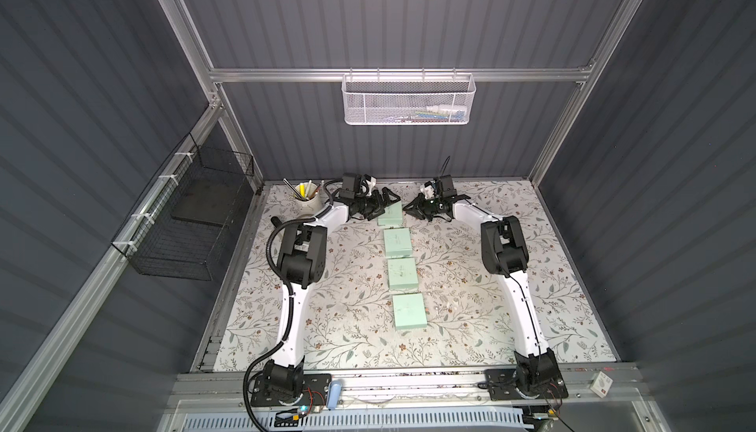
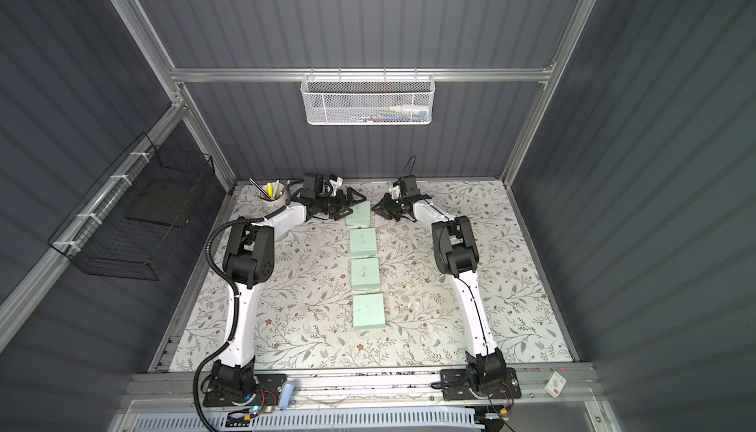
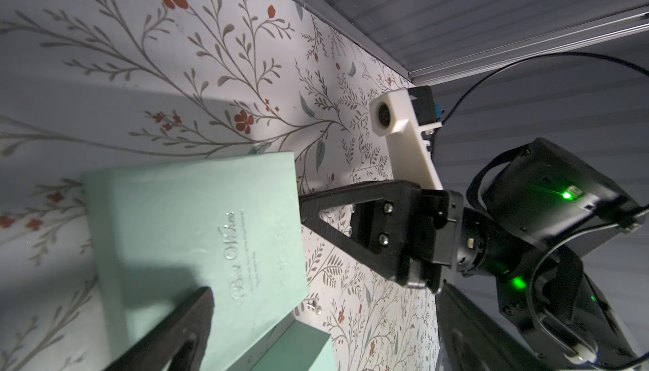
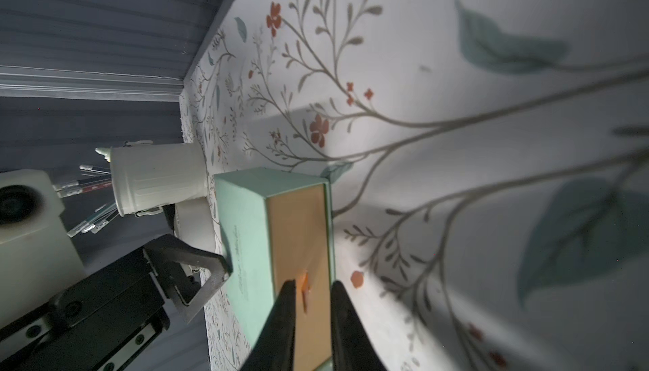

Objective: Take out the earrings from the drawer-style jewelry box
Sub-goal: Open the drawer in the jewelry box.

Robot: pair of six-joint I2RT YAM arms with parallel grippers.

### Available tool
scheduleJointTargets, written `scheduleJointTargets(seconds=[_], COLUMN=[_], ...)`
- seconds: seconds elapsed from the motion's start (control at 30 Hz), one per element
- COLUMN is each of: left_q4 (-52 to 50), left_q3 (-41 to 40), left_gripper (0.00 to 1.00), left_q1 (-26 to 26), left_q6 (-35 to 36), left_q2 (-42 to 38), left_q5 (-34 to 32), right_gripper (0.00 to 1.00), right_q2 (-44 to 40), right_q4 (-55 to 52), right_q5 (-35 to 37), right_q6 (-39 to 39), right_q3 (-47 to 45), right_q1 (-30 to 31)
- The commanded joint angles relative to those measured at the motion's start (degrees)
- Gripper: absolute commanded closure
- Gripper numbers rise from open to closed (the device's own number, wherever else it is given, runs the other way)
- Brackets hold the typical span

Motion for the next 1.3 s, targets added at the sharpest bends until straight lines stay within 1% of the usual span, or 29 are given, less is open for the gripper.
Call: scheduleJointTargets(seconds=[0.0,0.13,0.3,0.47,0.93,1.27], left_q4=[0.09,0.10,0.34,0.39,0.69,1.22], left_q3=[0.77,0.68,0.46,0.60,0.59,1.12], left_gripper=[0.00,0.00,0.00,0.00,0.00,0.00], left_q1=[-0.40,-0.39,-0.30,-0.30,-0.13,-0.04], left_q6=[-0.35,-0.26,-0.23,-0.35,-0.58,-1.18], left_q2=[0.95,1.03,0.90,0.97,1.21,1.39], left_q5=[0.67,0.88,1.00,1.00,1.24,1.58], right_gripper=[0.79,0.78,0.78,0.80,0.79,0.85], right_q2=[0.06,1.28,2.31,4.16,3.74,5.51], right_q4=[-2.19,-2.28,-3.72,-5.38,-5.31,-8.04], right_q5=[0.95,-0.22,0.00,-0.94,-0.21,-0.52], right_q6=[0.01,0.40,0.23,0.48,0.27,-0.26], right_q3=[1.32,2.48,4.68,7.42,6.58,10.27], right_q1=[0.46,0.61,0.61,0.61,0.85,1.07])
